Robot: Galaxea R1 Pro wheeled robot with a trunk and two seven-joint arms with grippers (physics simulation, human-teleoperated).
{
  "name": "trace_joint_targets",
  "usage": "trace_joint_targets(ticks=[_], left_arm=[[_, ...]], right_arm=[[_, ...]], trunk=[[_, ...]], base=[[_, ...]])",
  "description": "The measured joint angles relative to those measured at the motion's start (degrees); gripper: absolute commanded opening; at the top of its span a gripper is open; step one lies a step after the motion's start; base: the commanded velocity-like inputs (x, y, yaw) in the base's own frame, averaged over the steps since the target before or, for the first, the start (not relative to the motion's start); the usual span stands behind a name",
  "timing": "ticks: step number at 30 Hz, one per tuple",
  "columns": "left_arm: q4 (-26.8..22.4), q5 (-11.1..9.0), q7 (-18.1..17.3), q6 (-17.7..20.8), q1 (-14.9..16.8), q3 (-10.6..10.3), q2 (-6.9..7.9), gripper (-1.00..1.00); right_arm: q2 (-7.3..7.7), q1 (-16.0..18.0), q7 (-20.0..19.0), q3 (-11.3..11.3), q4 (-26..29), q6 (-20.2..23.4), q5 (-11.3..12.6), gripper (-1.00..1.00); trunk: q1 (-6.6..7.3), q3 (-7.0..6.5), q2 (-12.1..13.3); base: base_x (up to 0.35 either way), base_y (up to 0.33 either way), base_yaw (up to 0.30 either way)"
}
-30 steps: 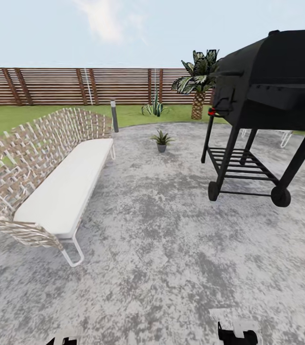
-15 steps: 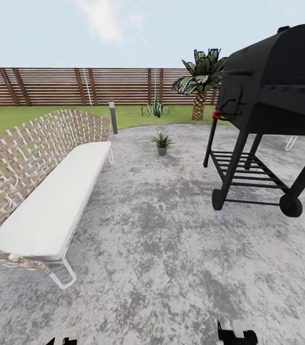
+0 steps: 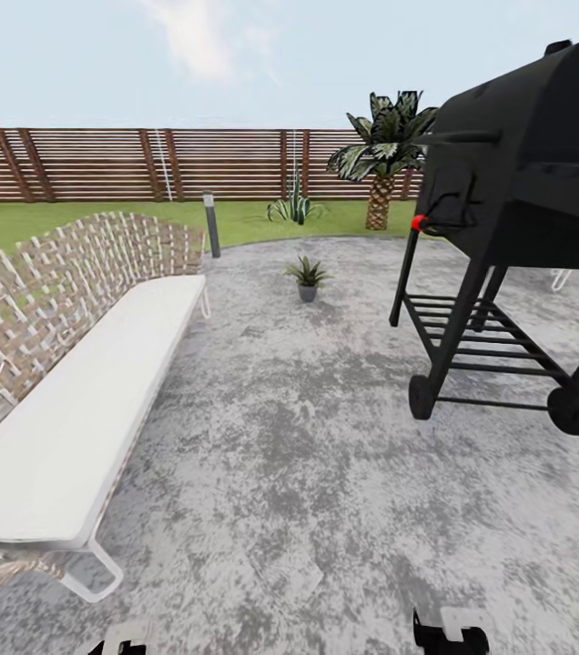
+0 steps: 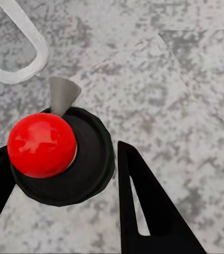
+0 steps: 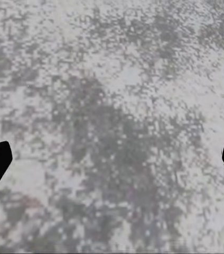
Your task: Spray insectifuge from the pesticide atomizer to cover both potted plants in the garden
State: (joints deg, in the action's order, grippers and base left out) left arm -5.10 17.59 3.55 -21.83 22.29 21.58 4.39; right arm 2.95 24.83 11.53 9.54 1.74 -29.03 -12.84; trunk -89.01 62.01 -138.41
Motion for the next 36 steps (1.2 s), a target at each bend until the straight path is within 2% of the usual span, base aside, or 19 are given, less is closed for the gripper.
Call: trace_joint_targets(ticks=[36], left_arm=[[0.0, 0.0, 0.0, 0.0, 0.0, 0.0, 0.0, -1.0]], right_arm=[[-0.05, 0.0, 0.0, 0.0, 0.0, 0.0, 0.0, 1.0]], trunk=[[0.0, 0.0, 0.0]], base=[[0.333, -0.024, 0.0]])
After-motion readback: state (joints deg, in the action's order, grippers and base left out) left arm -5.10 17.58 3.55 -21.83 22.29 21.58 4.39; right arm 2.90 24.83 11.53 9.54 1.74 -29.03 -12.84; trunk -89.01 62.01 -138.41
